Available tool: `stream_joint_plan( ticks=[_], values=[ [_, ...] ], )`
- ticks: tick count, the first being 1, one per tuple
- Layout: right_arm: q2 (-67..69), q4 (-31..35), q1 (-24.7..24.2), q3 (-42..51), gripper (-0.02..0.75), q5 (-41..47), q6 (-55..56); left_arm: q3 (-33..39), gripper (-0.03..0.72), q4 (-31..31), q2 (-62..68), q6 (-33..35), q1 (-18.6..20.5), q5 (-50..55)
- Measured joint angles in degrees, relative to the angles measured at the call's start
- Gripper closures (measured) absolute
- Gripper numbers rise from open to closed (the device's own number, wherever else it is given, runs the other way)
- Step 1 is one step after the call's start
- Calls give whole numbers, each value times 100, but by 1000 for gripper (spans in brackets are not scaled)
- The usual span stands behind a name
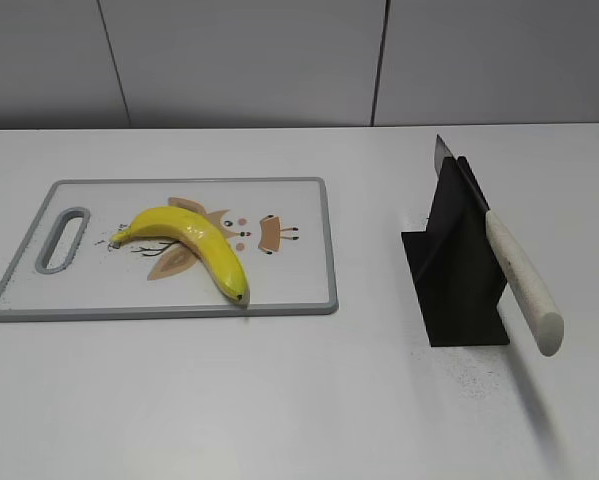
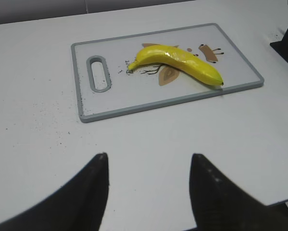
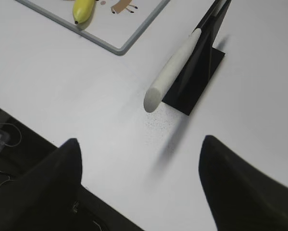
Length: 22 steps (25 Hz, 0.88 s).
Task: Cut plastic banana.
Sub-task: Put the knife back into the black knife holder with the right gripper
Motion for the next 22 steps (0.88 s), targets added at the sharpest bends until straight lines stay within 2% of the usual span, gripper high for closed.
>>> stream_joint_plan(
  ticks=[8, 22],
  values=[
    [-1892, 301, 0, 641, 166, 339, -133, 0, 162, 0, 0, 0, 0, 0],
    [-2028, 325, 0, 646, 167, 346, -170, 0, 162, -17, 0, 0, 0, -1]
  ],
)
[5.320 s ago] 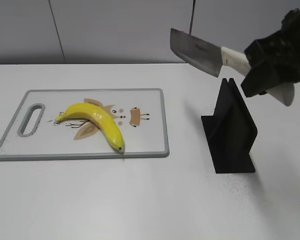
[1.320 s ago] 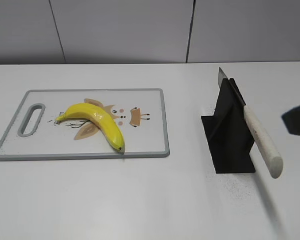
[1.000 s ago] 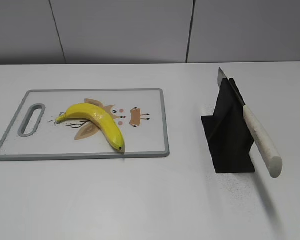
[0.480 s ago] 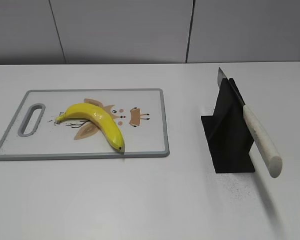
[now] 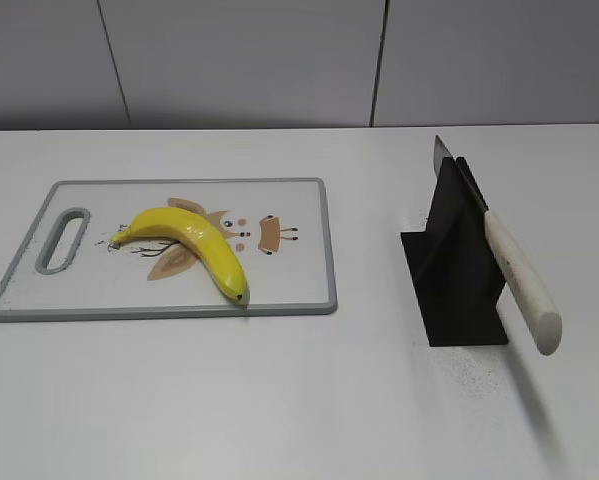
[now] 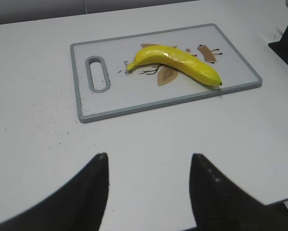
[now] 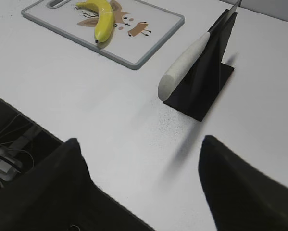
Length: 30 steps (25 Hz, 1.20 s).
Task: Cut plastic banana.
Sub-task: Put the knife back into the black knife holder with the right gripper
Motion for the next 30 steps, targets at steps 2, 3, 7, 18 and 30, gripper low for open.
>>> stream_joint_plan(
  ticks=[2, 3, 7, 18, 30],
  values=[
    [0, 0, -11, 0, 167, 5, -6, 0, 162, 0, 0, 0, 0, 0],
    [0, 0, -37, 0, 167, 5, -6, 0, 162, 0, 0, 0, 0, 0],
    [0, 5, -505, 0, 167, 5, -6, 0, 162, 18, 0, 0, 0, 0],
    [0, 16, -2821, 0, 167, 5, -6, 0, 162, 35, 0, 0, 0, 0],
    [0, 16, -3348, 0, 167, 5, -10, 0, 162, 35, 0, 0, 0, 0]
  ],
)
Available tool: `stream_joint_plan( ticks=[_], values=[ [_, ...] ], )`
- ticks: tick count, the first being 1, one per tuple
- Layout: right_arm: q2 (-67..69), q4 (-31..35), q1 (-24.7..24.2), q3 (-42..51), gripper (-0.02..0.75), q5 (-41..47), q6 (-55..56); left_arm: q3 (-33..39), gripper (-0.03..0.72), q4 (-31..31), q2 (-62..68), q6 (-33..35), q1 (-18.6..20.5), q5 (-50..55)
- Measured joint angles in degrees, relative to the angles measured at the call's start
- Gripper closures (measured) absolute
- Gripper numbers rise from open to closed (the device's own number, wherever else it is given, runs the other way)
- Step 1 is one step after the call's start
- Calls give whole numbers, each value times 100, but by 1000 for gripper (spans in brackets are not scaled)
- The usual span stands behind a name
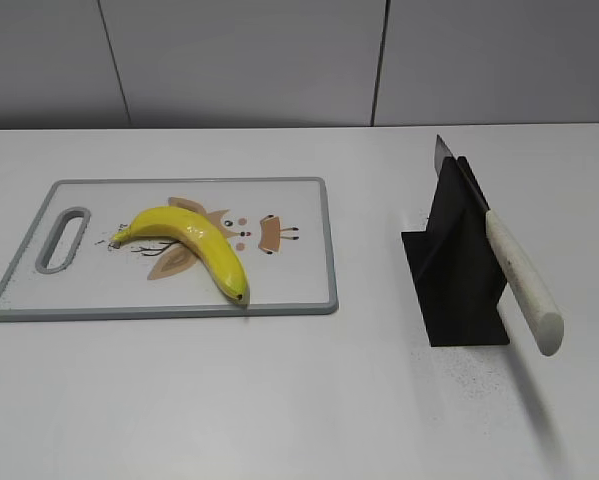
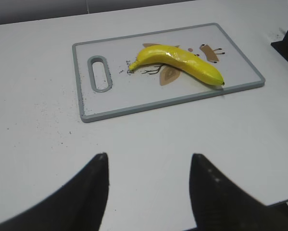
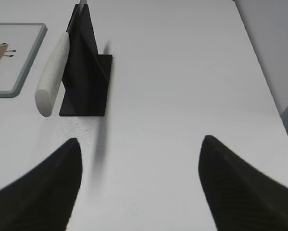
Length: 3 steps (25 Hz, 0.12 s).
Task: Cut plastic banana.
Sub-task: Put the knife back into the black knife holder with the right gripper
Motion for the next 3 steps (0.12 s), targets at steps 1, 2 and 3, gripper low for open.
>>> stream_joint_plan(
  ticks=[1, 2, 3],
  values=[
    [0, 0, 0, 0, 167, 0, 0, 0, 162, 0, 0, 0, 0, 0],
    [0, 0, 0, 0, 167, 0, 0, 0, 162, 0, 0, 0, 0, 0],
    [0, 0, 0, 0, 167, 0, 0, 0, 162, 0, 0, 0, 0, 0]
  ],
)
